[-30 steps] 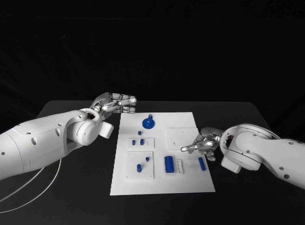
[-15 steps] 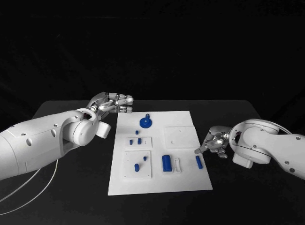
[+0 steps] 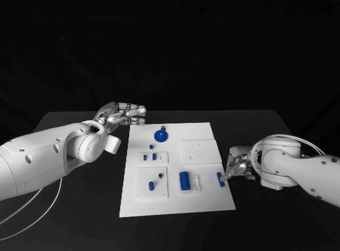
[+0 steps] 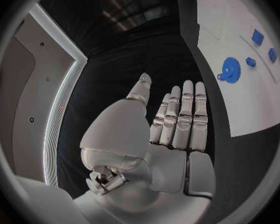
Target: Assemble the parts on the task board
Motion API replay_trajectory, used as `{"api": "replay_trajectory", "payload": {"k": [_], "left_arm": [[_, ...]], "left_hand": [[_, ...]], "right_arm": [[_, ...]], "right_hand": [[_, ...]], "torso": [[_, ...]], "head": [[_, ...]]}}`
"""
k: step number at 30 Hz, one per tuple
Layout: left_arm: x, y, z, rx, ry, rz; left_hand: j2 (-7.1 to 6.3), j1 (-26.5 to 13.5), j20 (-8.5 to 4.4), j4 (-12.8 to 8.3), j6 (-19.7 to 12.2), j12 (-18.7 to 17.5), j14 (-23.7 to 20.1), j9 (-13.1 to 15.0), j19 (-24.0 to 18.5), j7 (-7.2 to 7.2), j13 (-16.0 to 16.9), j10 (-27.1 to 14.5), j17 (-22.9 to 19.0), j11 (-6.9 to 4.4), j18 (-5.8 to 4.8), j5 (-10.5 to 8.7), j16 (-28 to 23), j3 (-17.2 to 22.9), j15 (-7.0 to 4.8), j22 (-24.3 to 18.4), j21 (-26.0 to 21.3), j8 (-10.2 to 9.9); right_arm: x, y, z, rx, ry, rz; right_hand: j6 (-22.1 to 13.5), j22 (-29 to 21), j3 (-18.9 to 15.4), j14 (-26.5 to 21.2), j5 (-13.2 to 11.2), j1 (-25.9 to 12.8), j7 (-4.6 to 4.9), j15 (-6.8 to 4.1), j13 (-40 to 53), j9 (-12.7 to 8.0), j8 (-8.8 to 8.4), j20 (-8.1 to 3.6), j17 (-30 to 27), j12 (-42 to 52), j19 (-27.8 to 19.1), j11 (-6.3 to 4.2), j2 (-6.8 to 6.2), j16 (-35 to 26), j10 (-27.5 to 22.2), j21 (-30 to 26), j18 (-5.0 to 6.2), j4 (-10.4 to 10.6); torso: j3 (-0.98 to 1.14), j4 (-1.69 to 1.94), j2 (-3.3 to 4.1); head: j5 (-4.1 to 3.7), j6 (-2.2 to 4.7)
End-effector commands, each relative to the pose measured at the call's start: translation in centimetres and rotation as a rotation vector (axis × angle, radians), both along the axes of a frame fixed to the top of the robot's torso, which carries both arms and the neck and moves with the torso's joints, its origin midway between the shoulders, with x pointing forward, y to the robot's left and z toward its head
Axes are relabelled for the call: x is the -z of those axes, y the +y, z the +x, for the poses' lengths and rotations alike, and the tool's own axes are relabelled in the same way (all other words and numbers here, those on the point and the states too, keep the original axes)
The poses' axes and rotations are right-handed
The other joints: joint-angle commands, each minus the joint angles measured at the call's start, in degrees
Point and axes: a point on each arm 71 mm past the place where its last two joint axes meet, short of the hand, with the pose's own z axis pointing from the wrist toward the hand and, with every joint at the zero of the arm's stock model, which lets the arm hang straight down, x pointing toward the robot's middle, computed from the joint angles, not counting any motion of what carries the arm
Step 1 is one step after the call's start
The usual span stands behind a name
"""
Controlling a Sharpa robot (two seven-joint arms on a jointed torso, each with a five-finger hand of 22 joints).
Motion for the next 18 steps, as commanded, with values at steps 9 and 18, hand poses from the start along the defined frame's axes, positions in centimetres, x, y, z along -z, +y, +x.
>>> {"api": "replay_trajectory", "payload": {"k": [9,18], "left_arm": [[-0.1,-0.1,-0.1,0.014,-0.001,-0.012],[-0.1,-0.1,-0.1,0.015,0.000,-0.010]], "left_hand": [[-0.41,0.0,0.09,0.2,-0.3,0.2,-0.5,-0.1,-0.1,0.07,0.1,-0.5,0.0,0.06,0.06,-0.25,-0.2,0.0,-0.01,-0.1,0.1,-0.3],[-0.39,-0.1,0.13,0.3,-0.3,0.2,-0.6,-0.1,-0.2,0.08,0.1,-0.6,0.0,0.08,0.07,-0.27,-0.2,0.0,0.02,-0.1,0.0,-0.2]], "right_arm": [[1.3,0.7,-0.3,-0.003,0.003,-0.098],[2.0,1.0,-0.1,-0.010,-0.024,-0.133]], "right_hand": [[0.6,0.2,0.0,0.1,0.1,-0.8,0.03,0.21,-0.1,0.3,0.12,0.36,0.3,-0.1,2.7,-0.06,0.52,0.5,0.5,0.3,-0.69,-0.5],[0.6,0.3,0.8,0.0,0.4,-0.8,-0.03,0.18,-0.2,0.4,0.10,0.33,0.2,-0.1,2.7,-0.11,1.27,0.5,0.5,0.2,-0.72,-0.9]], "torso": [[-0.01,0.04,0.00],[-0.06,0.04,-0.02]], "head": [[0.05,-0.26],[0.16,-0.23]]}}
